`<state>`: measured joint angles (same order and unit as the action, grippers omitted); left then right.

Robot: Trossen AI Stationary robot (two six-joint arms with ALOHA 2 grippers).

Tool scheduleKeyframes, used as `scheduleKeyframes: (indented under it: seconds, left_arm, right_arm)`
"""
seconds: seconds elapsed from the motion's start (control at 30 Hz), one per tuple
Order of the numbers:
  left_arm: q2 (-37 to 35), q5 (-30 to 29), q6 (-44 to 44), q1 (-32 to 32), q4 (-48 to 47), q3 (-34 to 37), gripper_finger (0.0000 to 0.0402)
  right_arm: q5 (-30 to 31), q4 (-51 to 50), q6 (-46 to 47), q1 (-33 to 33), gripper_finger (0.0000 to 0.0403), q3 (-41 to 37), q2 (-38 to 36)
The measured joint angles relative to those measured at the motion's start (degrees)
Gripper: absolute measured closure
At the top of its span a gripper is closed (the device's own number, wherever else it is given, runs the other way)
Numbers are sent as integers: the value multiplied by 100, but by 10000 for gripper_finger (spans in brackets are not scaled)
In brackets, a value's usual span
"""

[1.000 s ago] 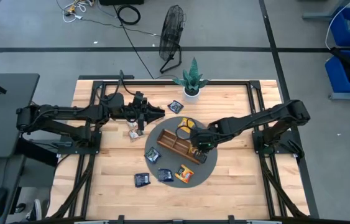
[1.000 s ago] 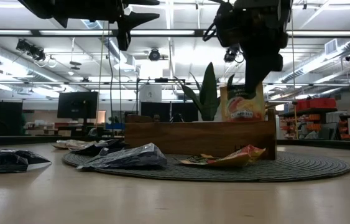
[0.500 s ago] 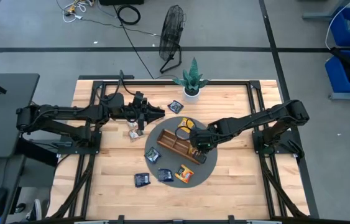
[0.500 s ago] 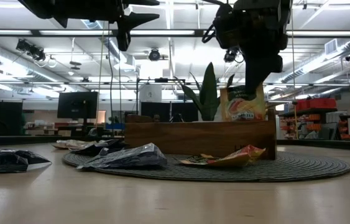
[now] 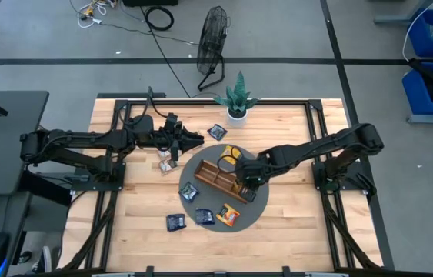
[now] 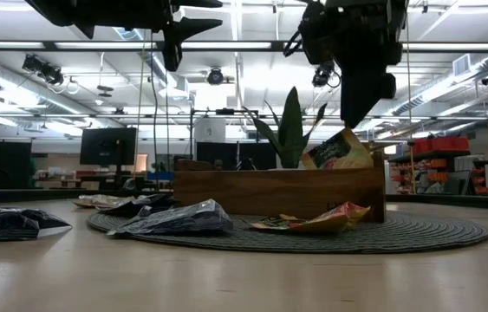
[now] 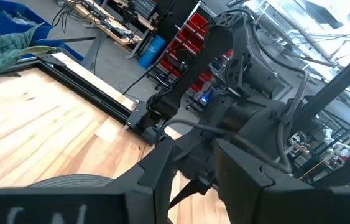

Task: Pick & Place Tea
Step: Put the yellow tea bag into the right section of the wooden organizer

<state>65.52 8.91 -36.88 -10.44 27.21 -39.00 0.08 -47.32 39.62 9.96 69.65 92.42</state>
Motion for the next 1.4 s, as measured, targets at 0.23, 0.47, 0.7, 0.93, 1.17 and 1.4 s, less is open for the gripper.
scheduleKeyframes:
  seconds: [0.23, 0.47, 0.7, 0.93, 1.17, 1.4]
  left_arm:
    - [1, 0, 1, 2, -1, 0, 280]
    - [2, 0, 0, 2, -3, 0, 280]
    - [7, 0, 0, 2, -3, -2, 280]
    - [7, 0, 0, 2, -3, -2, 280]
    - [7, 0, 0, 2, -1, -2, 280]
    - [7, 0, -2, 2, -1, -2, 280]
  right_arm:
    - [-167, 372, -412, -74, 277, 0, -92]
    - [-347, 447, -626, -212, 283, 0, -8]
    - [-346, 381, -884, -369, 293, 0, -5]
    - [-645, 360, -866, -346, 304, 0, 160]
    - [-477, 253, -865, -334, 314, -2, 197]
    - [-650, 241, -876, -354, 336, -2, 395]
